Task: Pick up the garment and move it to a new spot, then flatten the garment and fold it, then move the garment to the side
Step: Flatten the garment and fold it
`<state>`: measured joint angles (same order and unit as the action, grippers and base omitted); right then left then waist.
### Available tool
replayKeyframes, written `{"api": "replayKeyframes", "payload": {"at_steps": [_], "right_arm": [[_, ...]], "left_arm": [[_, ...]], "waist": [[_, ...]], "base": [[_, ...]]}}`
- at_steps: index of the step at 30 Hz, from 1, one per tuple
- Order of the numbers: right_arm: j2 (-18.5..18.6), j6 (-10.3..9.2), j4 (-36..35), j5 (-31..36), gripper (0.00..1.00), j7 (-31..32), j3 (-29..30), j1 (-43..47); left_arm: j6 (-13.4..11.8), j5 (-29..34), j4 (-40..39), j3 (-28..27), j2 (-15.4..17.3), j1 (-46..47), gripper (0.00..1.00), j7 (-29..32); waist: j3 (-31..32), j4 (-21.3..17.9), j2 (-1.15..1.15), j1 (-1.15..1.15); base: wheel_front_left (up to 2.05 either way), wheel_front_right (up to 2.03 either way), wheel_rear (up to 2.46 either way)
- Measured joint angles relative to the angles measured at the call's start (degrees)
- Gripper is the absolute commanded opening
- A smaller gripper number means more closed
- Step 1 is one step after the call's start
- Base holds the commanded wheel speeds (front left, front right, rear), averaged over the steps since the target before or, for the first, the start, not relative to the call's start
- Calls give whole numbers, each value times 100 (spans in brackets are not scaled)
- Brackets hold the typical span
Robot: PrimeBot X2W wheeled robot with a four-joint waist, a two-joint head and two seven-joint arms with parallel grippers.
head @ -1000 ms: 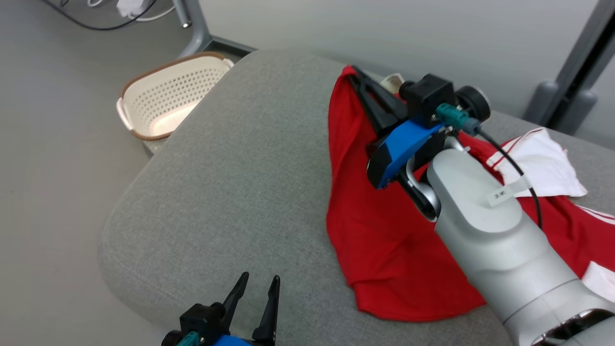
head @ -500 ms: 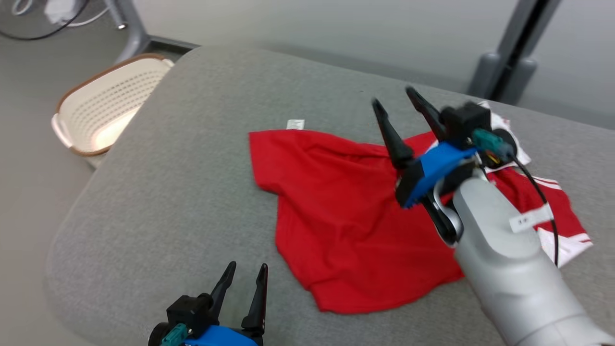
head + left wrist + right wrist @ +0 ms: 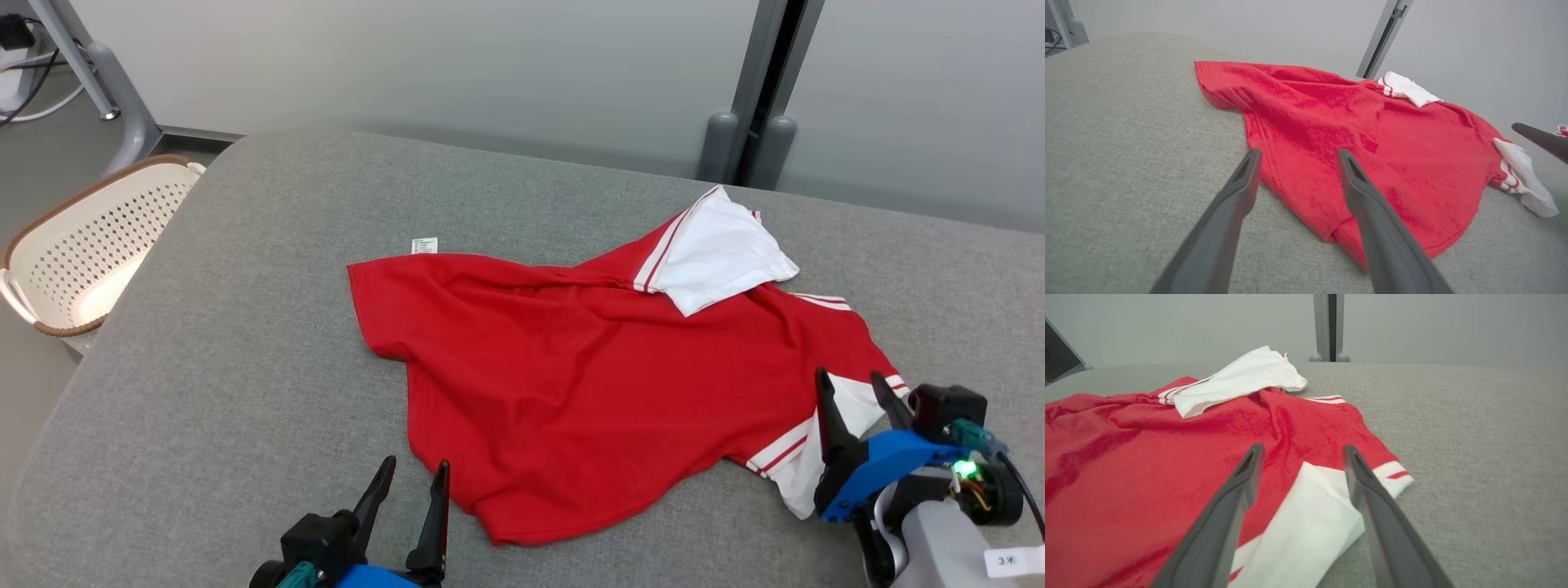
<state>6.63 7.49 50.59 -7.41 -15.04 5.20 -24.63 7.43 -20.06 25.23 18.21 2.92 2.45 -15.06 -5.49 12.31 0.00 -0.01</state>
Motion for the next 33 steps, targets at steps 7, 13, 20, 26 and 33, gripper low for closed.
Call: {"api": "replayKeyframes", "payload": {"at_steps": [7, 13, 20, 26, 33], "right_arm": [[-235, 0, -192, 83, 100, 0, 582, 319], [-277, 0, -188, 146, 100, 0, 971, 407], [-308, 0, -15, 318, 100, 0, 1200, 356], [-330, 0, 57, 481, 100, 0, 1218, 232], [-352, 0, -38, 532, 98, 0, 1098, 171]], "left_arm": [[0, 48, 23, 20, 1, -63, 100, 0], [0, 87, 35, 30, 1, -93, 100, 0], [0, 99, 14, 19, 1, -106, 100, 0], [0, 94, 5, 33, 1, -54, 100, 0], [0, 91, -2, 20, 1, 5, 100, 0]], "waist": [[24, 30, 0, 0], [29, 104, 0, 0], [-74, 133, 0, 0], [-195, 156, 0, 0], [-284, 116, 0, 0]], "base": [[0, 0, 0], [0, 0, 0], [0, 0, 0], [0, 0, 0], [0, 0, 0]]}}
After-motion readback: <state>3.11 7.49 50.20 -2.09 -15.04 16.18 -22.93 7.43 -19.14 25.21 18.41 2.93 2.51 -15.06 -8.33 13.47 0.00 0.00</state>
